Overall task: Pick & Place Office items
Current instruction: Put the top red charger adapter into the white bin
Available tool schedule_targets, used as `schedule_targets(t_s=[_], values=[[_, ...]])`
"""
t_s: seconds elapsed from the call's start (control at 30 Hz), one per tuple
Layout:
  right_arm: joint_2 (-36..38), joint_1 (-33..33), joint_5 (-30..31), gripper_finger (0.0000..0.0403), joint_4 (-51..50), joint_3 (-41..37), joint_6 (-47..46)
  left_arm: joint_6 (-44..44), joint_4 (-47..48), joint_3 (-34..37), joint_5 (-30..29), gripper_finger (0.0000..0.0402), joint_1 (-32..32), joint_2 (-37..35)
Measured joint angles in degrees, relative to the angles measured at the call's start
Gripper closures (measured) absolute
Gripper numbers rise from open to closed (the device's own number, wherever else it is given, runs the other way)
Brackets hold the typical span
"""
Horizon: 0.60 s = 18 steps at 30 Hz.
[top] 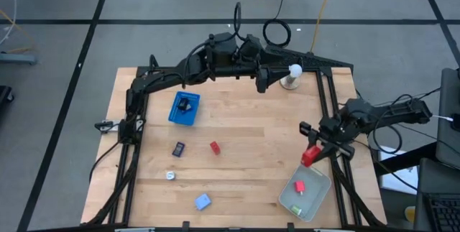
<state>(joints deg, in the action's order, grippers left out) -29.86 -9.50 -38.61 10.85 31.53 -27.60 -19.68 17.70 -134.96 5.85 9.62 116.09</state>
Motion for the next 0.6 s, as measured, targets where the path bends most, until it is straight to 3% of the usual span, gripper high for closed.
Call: schedule_targets(t_s=[0.2, 0.6], values=[[-2.48, 0.0, -3.67, 0.0291, -3.12, 0.0, 2.5, -0.58, 0.04, 0.0, -1.44, 0.0034, -0.13, 0.0], [-5.85, 0.02, -5.14, 0.0291, -23.6, 0.0, 12.94, -0.79, 0.22, 0.0, -1.45, 0.0034, -0.13, 0.0]])
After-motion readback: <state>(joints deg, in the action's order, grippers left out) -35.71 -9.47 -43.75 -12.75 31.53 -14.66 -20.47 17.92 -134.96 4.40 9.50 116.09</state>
